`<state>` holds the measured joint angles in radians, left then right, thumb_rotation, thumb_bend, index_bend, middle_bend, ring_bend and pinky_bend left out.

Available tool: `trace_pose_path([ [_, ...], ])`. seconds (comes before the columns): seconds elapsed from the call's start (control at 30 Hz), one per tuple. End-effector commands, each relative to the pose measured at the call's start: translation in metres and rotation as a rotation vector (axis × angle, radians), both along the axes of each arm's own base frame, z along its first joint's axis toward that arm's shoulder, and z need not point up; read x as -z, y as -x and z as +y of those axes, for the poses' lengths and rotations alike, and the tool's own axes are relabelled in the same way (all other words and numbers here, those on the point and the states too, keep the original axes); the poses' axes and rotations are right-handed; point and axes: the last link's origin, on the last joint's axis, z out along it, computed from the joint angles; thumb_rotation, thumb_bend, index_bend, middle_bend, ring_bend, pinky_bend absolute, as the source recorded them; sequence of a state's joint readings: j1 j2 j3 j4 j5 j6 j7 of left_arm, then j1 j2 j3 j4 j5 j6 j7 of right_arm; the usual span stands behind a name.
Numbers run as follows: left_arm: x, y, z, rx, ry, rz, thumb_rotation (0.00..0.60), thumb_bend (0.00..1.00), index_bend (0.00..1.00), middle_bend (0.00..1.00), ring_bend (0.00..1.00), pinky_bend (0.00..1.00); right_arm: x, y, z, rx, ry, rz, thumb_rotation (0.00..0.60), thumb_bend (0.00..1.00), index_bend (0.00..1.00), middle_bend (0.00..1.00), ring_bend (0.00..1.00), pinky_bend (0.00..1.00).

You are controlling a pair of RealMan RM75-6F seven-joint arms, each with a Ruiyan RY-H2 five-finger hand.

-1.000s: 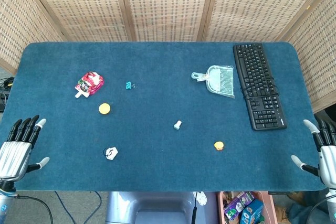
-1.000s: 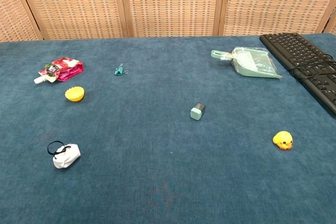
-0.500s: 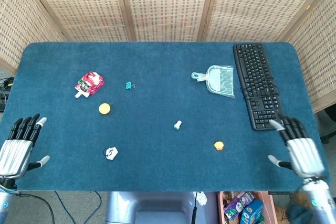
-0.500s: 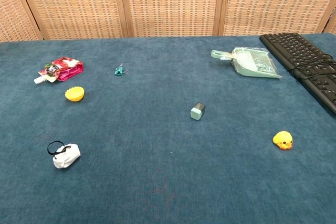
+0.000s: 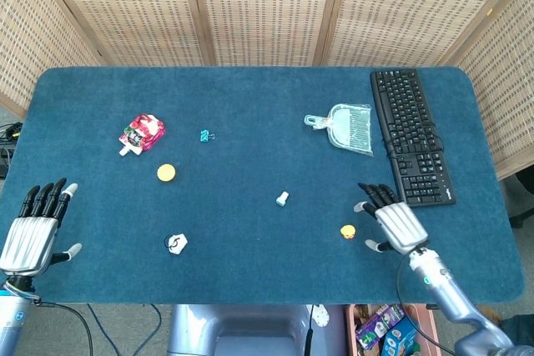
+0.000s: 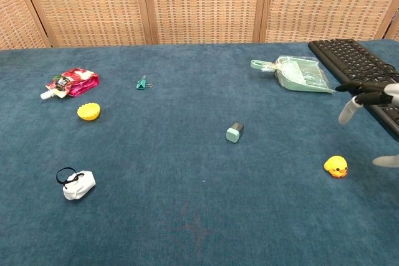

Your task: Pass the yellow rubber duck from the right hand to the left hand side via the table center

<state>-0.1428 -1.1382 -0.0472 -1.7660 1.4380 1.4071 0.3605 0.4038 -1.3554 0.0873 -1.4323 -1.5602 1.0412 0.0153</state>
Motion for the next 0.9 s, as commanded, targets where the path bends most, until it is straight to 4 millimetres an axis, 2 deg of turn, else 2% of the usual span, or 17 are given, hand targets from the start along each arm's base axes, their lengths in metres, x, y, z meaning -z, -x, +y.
trace_pose_path([
  [0.03, 0.002, -0.001, 0.002, 0.001, 0.013, 0.003, 0.600, 0.00, 0.00, 0.00, 0.00, 0.00, 0.018, -0.007, -0.005, 0.019, -0.038, -0.008, 0.600, 0.21, 0.31, 0.00, 0.00, 0.00],
  [0.33, 0.001, -0.001, 0.007, -0.006, 0.016, -0.002, 0.600, 0.00, 0.00, 0.00, 0.00, 0.00, 0.039, -0.006, -0.008, 0.043, -0.083, 0.043, 0.600, 0.24, 0.32, 0.00, 0.00, 0.00],
  [0.67, 0.001, 0.001, 0.010, -0.020, 0.019, -0.006, 0.600, 0.00, 0.00, 0.00, 0.00, 0.00, 0.047, 0.002, -0.011, 0.083, -0.103, 0.066, 0.600, 0.28, 0.36, 0.00, 0.00, 0.00],
  [0.9, 0.002, 0.001, 0.010, -0.022, 0.020, -0.006, 0.600, 0.00, 0.00, 0.00, 0.00, 0.00, 0.050, 0.003, -0.015, 0.090, -0.103, 0.064, 0.600, 0.37, 0.47, 0.00, 0.00, 0.00],
])
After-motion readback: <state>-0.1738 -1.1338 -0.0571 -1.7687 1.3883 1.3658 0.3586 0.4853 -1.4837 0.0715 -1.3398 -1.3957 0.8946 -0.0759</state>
